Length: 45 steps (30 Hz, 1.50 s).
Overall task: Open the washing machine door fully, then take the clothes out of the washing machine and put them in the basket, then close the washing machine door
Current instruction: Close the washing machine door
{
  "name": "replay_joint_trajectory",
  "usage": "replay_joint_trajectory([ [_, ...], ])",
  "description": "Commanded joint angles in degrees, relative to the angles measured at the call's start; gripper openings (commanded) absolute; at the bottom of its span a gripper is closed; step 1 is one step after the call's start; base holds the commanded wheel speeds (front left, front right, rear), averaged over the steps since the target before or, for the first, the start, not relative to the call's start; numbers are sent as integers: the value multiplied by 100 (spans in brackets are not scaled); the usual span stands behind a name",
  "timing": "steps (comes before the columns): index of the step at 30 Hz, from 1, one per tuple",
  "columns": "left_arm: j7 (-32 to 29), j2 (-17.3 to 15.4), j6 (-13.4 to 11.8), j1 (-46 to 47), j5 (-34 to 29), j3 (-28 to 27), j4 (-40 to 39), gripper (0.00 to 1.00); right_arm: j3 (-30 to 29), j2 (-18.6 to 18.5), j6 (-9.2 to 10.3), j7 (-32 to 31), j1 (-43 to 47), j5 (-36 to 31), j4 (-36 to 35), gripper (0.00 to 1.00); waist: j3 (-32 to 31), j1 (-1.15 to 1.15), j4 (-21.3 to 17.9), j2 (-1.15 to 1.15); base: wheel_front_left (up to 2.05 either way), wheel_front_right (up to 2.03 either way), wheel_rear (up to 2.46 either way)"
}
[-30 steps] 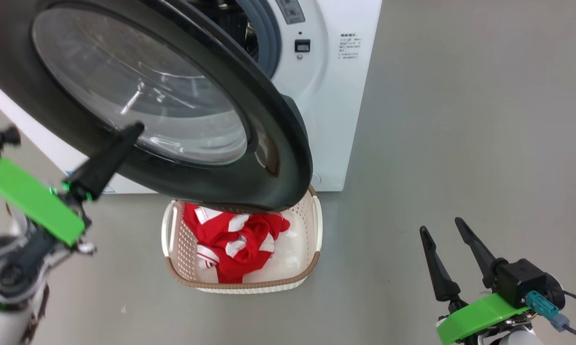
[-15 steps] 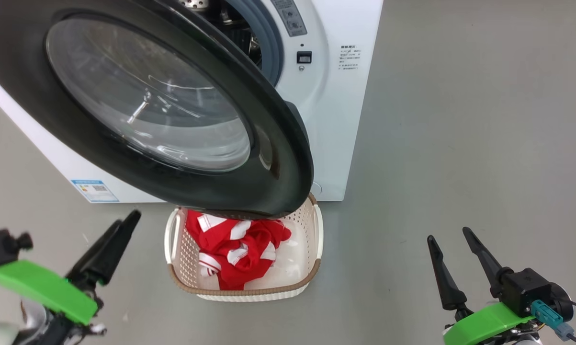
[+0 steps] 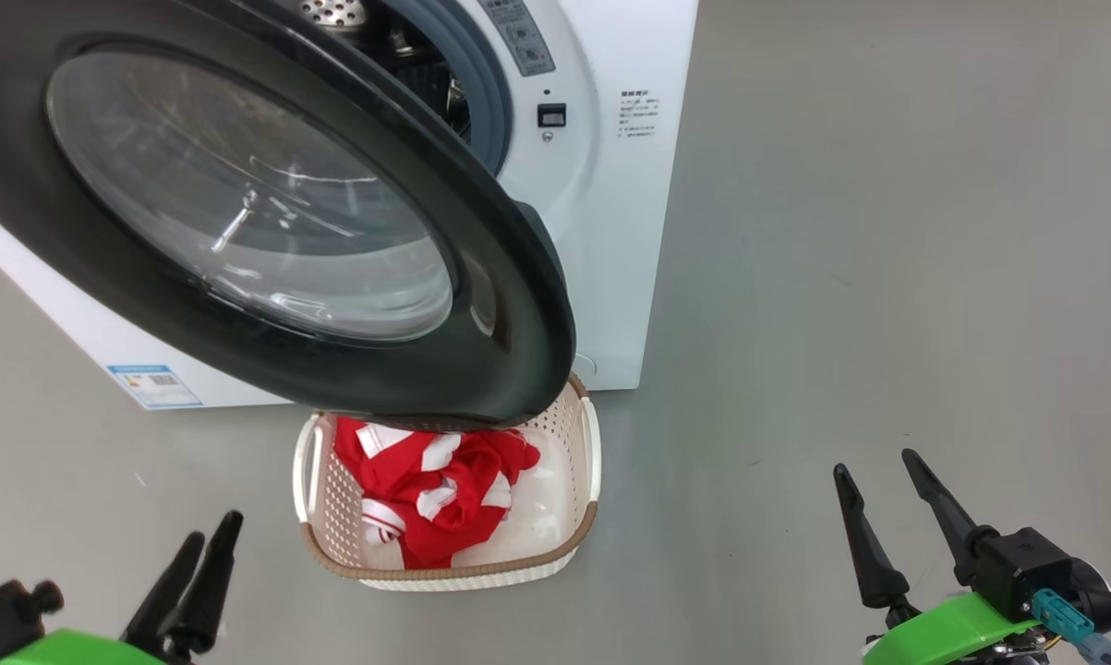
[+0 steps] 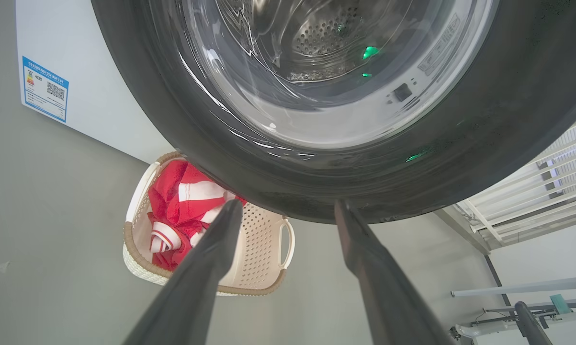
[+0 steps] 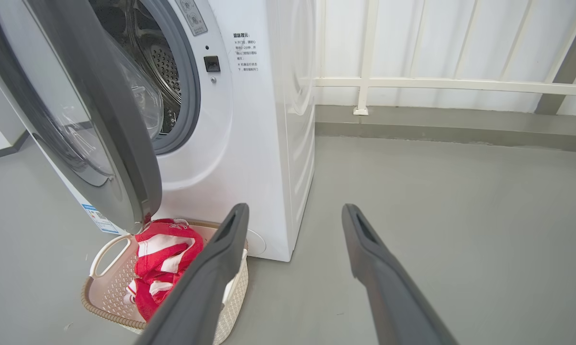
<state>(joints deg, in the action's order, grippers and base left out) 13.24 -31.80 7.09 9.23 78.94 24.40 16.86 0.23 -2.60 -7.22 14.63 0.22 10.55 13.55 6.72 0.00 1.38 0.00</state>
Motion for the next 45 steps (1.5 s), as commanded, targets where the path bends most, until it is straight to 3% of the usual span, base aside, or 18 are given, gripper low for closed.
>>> replay_joint_trajectory([
  [1,94,-169,40,53,-98,-210,-29,100,93,-28,-26,37,-4,-24,-152,100,-5,0,-22,0,0,0,0],
  [4,164,-60,40,-60,-399,-264,132,100,76,-28,-26,37,20,-29,-151,100,-34,0,-66,0,0,0,0],
  [15,174,853,40,-601,-2437,-1583,200,100,-1,-47,-26,37,130,-16,-177,100,-129,0,-203,0,0,0,0],
  [32,175,1880,40,-1010,-5393,-2902,-505,100,-138,-51,-26,37,195,24,-223,100,-150,0,-223,0,0,0,0],
  [40,175,2100,40,-1166,-5992,-2957,-786,100,-194,-46,-26,37,255,27,-246,100,-189,0,-205,0,0,0,0],
  [45,175,2201,40,-1232,-6026,-2923,-693,100,-208,-42,-26,37,286,30,-236,100,-209,0,-198,0,0,0,0],
])
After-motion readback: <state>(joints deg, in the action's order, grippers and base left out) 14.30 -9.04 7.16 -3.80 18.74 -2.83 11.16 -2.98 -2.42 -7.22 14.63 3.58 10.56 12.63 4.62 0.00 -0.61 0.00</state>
